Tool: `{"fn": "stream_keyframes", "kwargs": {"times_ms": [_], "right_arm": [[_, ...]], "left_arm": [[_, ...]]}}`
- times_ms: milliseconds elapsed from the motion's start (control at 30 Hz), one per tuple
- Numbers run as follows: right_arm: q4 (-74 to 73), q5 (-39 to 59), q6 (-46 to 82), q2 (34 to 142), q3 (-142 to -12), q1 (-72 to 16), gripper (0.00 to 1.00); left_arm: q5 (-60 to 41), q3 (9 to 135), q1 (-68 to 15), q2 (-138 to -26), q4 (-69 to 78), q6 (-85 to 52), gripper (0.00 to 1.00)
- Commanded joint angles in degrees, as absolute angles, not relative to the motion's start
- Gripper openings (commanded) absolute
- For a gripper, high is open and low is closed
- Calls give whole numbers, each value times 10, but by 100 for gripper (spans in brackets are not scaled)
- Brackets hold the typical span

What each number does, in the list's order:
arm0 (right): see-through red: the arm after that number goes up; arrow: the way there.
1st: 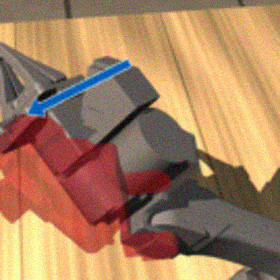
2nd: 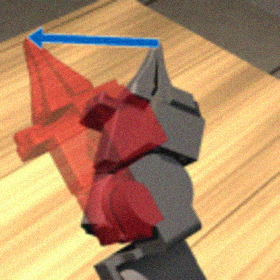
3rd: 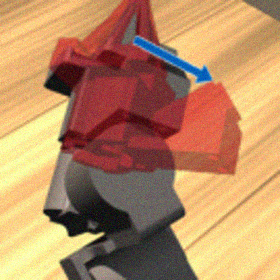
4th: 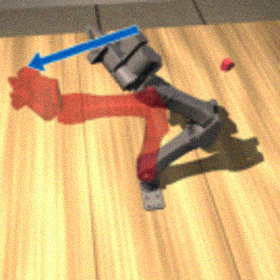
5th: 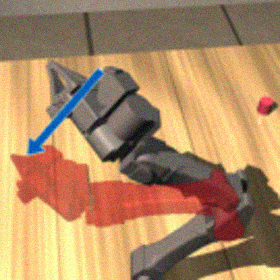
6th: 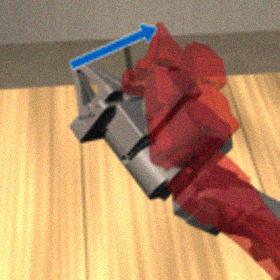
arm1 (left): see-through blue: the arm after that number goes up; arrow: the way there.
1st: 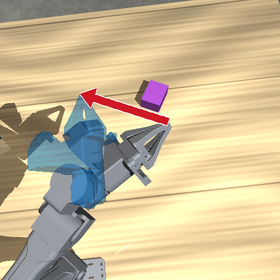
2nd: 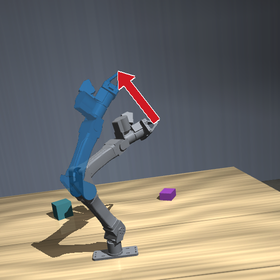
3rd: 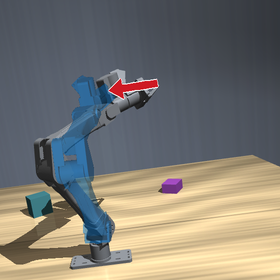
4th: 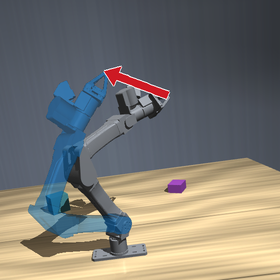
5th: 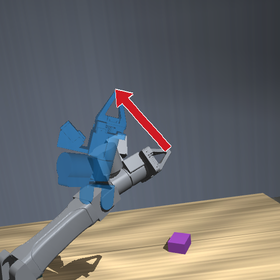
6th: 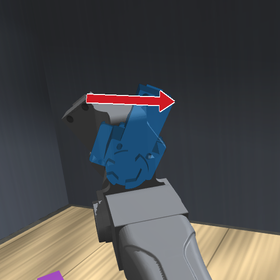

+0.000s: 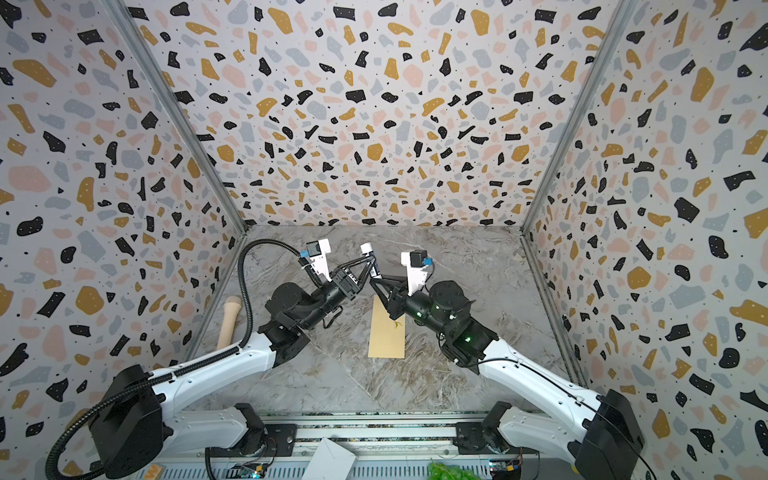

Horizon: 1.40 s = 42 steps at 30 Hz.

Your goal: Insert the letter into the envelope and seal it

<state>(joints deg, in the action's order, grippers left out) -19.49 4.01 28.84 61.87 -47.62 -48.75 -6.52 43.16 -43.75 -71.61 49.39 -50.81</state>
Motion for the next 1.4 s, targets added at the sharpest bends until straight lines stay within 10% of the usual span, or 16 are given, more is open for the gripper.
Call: {"fn": "stream_keyframes", "kwargs": {"times_ms": [0, 300, 600, 1033, 1367], "right_arm": [[-102, -146, 168, 632, -540, -525, 5], [-97, -493, -7, 719, -609, -675, 4], [-143, -564, -77, 769, -615, -707, 5], [-200, 49, 180, 571, -462, -510, 64], [-418, 319, 405, 558, -355, -375, 68]], "left_arm": [[-93, 434, -455, -726, 447, -470, 0], [-80, 432, -459, -735, 431, -454, 0], [-80, 433, -459, -735, 433, -455, 0], [-111, 446, -446, -693, 460, -474, 0], [-145, 431, -442, -695, 551, -534, 0]]}}
